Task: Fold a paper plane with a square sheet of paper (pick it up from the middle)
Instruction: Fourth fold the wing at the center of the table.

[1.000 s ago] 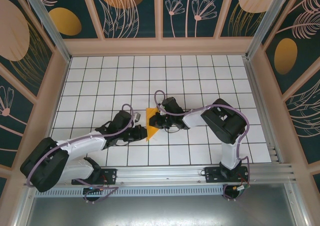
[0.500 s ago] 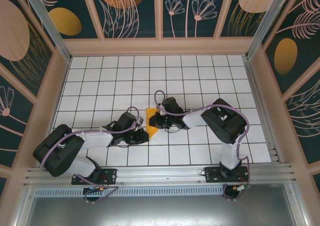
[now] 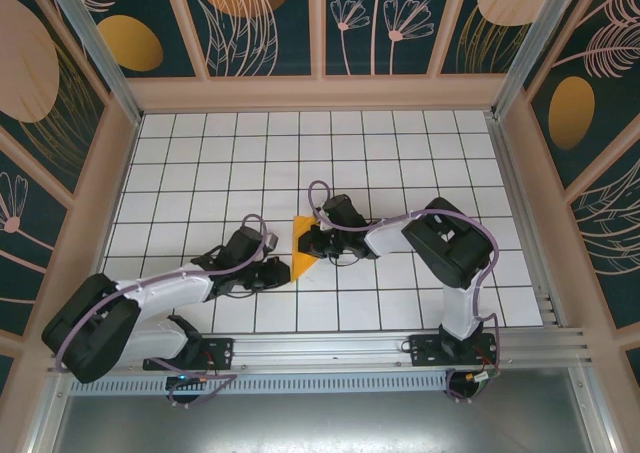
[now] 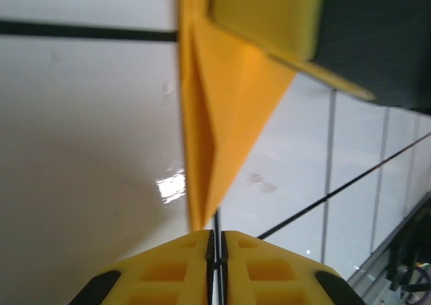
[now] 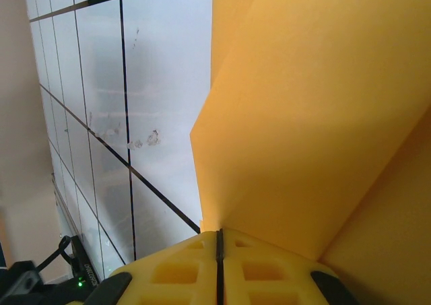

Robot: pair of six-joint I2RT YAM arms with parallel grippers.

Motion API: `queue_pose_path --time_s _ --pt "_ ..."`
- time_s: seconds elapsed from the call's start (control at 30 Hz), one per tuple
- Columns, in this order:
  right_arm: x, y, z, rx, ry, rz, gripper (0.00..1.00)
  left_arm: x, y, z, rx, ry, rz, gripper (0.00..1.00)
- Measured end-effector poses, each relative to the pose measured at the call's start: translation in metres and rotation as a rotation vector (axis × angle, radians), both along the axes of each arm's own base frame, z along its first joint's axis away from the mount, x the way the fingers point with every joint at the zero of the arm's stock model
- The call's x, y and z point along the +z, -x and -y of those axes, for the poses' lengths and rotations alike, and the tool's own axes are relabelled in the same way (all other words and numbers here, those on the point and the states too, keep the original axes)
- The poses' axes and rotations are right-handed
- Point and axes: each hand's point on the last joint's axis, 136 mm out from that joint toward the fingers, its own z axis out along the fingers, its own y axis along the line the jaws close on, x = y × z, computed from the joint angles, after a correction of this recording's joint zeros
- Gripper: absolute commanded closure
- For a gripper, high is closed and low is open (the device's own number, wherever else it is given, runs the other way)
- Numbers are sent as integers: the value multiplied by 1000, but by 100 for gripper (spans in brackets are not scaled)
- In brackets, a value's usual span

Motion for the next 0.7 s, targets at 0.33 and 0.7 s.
queue_pose_path --time_s 0.33,0.7 --pt "0 0 -1 1 0 0 88 -9 -18 19 4 34 -5 84" --pt "0 1 -1 -3 0 -5 88 -24 7 -3 17 0 -46 88"
